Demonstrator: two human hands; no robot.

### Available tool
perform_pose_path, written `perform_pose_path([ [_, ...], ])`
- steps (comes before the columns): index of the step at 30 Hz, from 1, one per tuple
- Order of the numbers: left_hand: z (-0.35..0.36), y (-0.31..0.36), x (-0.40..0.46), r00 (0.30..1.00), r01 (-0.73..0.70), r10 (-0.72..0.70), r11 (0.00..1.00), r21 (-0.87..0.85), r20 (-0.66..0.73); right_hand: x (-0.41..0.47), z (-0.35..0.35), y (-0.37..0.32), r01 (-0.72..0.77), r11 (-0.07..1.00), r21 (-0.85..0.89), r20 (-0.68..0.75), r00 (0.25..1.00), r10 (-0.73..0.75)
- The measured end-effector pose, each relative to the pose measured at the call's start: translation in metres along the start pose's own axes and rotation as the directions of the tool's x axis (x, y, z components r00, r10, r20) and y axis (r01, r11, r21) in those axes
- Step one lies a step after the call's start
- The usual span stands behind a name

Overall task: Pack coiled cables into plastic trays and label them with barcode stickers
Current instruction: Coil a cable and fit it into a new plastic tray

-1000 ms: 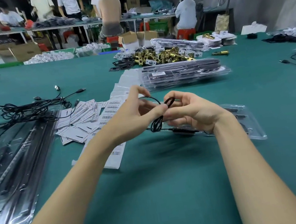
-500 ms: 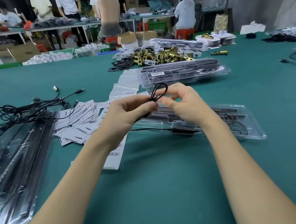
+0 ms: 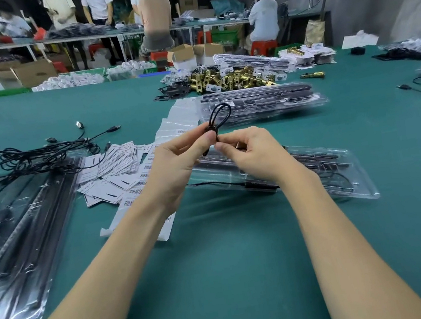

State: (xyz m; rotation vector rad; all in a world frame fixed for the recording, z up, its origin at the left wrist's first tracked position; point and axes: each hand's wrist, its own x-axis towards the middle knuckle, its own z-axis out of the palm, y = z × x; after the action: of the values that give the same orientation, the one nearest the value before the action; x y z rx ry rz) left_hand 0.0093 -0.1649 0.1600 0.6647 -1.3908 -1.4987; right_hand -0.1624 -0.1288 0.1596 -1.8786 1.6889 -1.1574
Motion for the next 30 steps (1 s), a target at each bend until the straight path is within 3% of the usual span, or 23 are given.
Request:
perform_pose_path([
  [5,-0.002,0.001,0.000,0.997,-0.052,0.048,0.997,0.063,0.057,0.002,-0.007,-0.009,-0.045,0.997,-0.066,0.118,0.992,0.053],
  [8,-0.004,0.003,0.002,1.000,0.007,-0.007,0.996,-0.093,-0.002,0.003,-0.008,-0.017,-0.082,0.995,-0.053,0.148,0.985,0.089],
  [12,-0.006,0.004,0.008,0.995,-0.016,-0.006,0.976,-0.219,-0.098,0.005,-0.002,-0.021,-0.182,0.958,0.221,0.070,0.983,0.170],
  [16,-0.009,0.001,0.009,0.985,-0.026,-0.005,0.984,-0.176,-0.170,0.012,-0.001,-0.025,-0.176,0.946,0.273,-0.040,0.980,0.194],
  [20,-0.004,-0.002,0.006,0.975,-0.061,0.050,0.997,-0.043,-0.218,0.009,-0.005,-0.034,-0.213,0.767,0.605,-0.035,0.955,0.294],
  [25,0.003,-0.004,0.002,0.988,-0.121,0.132,0.985,0.126,-0.083,0.006,-0.009,-0.044,-0.202,0.543,0.815,0.037,0.954,0.299],
  [30,0.003,-0.001,0.000,0.995,-0.075,0.065,0.989,0.126,0.078,0.006,-0.004,-0.044,-0.146,0.615,0.775,-0.058,0.952,0.300],
])
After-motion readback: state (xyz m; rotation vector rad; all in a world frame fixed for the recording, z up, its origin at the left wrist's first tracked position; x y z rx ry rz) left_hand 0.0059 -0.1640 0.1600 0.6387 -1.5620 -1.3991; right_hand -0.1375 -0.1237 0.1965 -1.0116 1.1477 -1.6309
